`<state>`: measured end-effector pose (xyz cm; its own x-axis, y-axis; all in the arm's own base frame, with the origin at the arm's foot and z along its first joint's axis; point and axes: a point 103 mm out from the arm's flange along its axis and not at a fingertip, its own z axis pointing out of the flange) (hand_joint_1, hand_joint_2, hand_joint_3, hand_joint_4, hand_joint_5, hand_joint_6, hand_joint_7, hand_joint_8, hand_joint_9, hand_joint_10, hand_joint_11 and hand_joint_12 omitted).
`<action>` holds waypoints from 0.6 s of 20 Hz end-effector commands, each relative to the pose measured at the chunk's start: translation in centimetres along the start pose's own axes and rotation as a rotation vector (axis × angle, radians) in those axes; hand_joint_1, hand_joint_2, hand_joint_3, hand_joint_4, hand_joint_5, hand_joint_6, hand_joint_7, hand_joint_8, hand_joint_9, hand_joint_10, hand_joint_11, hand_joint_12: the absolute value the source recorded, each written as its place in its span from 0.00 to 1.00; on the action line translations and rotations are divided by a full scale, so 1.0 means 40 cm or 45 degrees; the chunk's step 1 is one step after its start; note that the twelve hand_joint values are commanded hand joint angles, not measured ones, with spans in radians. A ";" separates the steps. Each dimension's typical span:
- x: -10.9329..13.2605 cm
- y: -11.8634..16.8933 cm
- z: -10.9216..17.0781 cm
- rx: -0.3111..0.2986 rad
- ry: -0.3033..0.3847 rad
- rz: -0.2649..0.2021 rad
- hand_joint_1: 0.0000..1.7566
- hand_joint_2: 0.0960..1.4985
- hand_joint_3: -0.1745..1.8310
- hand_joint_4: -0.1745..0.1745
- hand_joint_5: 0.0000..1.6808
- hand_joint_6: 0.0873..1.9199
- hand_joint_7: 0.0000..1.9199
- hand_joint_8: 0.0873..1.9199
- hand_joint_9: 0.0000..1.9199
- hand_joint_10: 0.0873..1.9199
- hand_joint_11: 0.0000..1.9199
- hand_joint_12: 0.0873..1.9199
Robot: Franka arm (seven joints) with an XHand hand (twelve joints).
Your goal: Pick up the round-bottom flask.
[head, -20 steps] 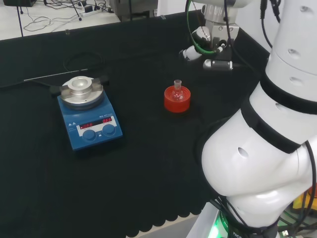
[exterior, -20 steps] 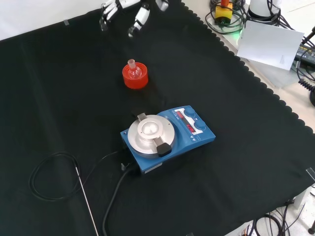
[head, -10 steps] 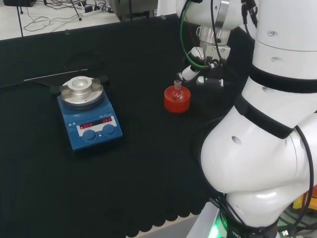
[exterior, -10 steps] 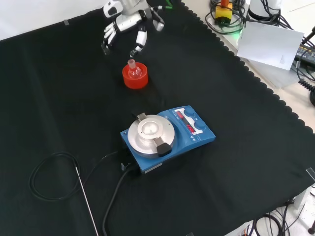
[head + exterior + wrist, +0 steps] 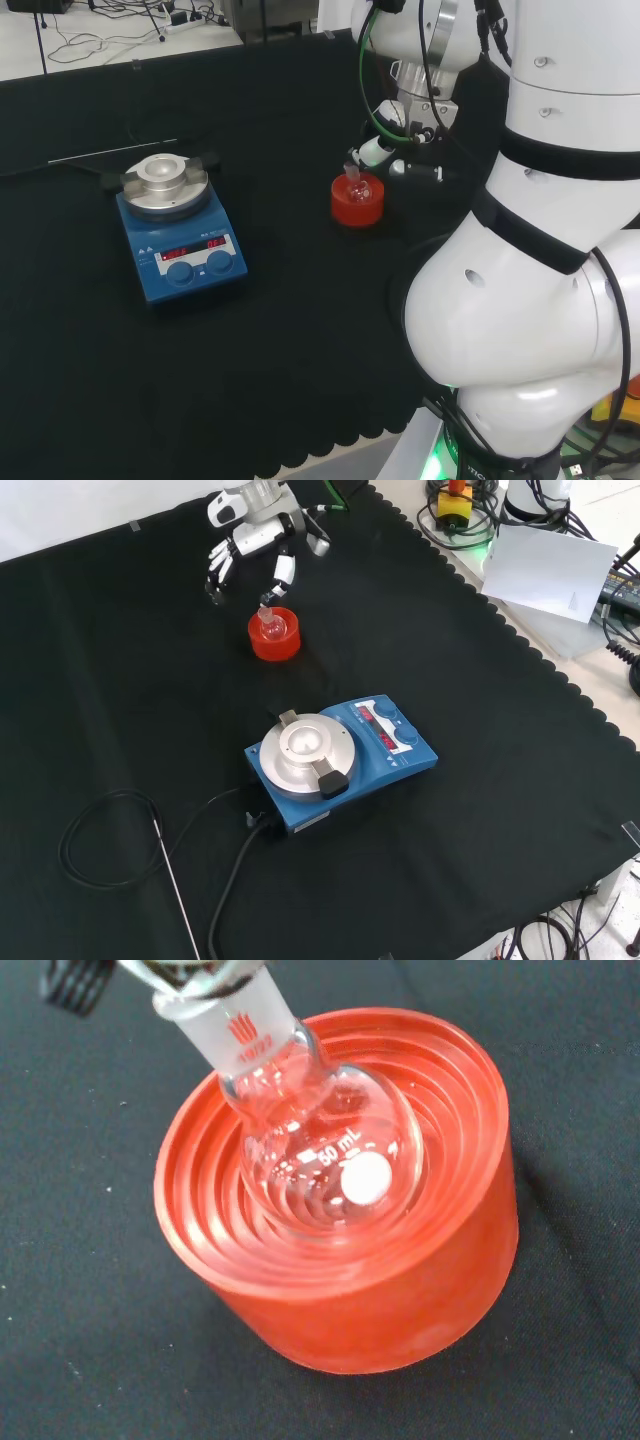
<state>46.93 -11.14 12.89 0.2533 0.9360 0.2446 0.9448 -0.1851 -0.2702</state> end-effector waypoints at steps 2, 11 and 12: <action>-0.006 -0.024 -0.032 -0.034 0.001 0.005 0.51 0.39 0.42 0.37 0.39 0.01 0.15 0.32 0.26 0.32 0.11 0.70; 0.007 -0.081 -0.051 -0.048 0.095 0.002 0.50 0.38 0.42 0.36 0.40 0.02 0.15 0.32 0.27 0.32 0.12 0.70; 0.008 -0.089 -0.046 -0.045 0.134 0.005 0.50 0.38 0.42 0.36 0.40 0.02 0.15 0.32 0.27 0.32 0.12 0.70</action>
<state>45.24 -11.21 15.51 0.2563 0.9288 0.2675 0.9527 -0.1960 -0.2323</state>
